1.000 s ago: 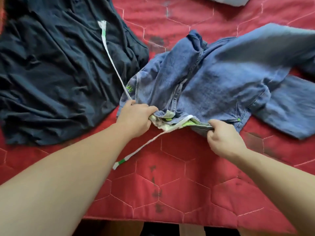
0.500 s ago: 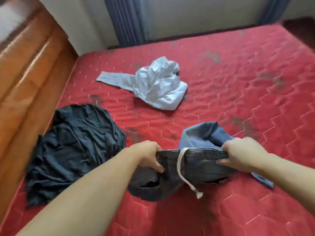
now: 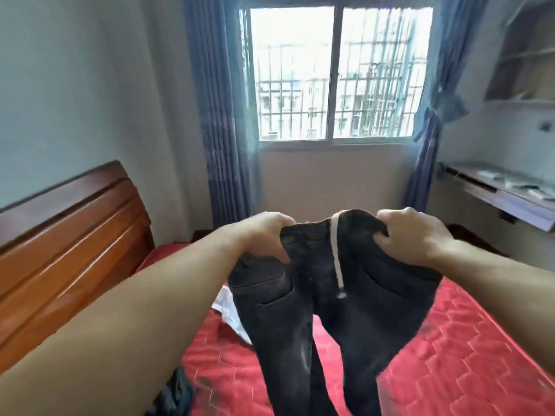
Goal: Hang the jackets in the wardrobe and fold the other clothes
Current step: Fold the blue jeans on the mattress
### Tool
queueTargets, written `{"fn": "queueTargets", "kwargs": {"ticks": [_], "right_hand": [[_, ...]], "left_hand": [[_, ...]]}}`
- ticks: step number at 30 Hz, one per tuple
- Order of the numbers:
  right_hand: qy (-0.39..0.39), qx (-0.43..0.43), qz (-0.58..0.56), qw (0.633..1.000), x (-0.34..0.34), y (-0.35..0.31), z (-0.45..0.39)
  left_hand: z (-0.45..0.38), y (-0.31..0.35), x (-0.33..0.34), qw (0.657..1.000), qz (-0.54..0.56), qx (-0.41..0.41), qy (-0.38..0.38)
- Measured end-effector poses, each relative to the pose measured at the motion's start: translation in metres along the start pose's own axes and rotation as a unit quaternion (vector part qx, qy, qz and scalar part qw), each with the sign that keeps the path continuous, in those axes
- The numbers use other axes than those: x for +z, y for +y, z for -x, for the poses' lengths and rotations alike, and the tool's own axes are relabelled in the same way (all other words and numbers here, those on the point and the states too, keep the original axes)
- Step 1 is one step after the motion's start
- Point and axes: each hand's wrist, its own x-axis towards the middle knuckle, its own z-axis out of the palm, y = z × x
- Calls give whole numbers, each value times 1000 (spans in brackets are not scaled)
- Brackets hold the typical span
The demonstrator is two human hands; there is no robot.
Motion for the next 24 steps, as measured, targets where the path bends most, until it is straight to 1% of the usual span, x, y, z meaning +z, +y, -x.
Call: {"fn": "queueTargets", "kwargs": {"ticks": [1,3,5,6,8,10,11,13,15,18,20,21,22,23,24], "right_hand": [[-21,7,-16,1000,-18,7,-3],[-100,17,-77,992,-48,11,-9],[-190,34,-126,973,-65,3,-12],[-221,42,-137,965,-65,-2,-13],[-257,51,-154,953,-56,-10,-15],[-282,59,-174,942,-39,-14,-15],[-291,63,-182,937,-31,-14,-15],[-304,78,-181,932,-20,-8,-14],[-319,83,-161,930,-14,0,-12],[-347,68,-115,928,-11,10,-8],[-369,43,-78,925,-9,12,-6],[-378,29,-59,923,-7,13,-6],[-384,15,-44,922,-5,14,-7],[-387,-2,-32,921,-1,17,-8],[-387,-20,-26,922,4,21,-9]], "left_hand": [[2,-4,-5,1000,8,-7,14],[5,-18,-2,999,29,-28,13],[6,-27,12,995,77,-48,-28],[5,-29,22,993,95,-47,-55],[0,-26,42,988,112,-22,-106],[-6,-16,61,974,168,11,-151],[-10,-11,70,965,211,24,-157],[-23,-4,84,959,250,32,-126],[-36,-2,91,969,219,39,-106],[-56,6,85,978,121,63,-157],[-72,19,74,977,61,66,-195],[-81,28,69,976,43,71,-202],[-90,37,64,978,30,79,-191],[-100,46,62,984,20,90,-154],[-110,56,63,989,17,110,-96]]}}
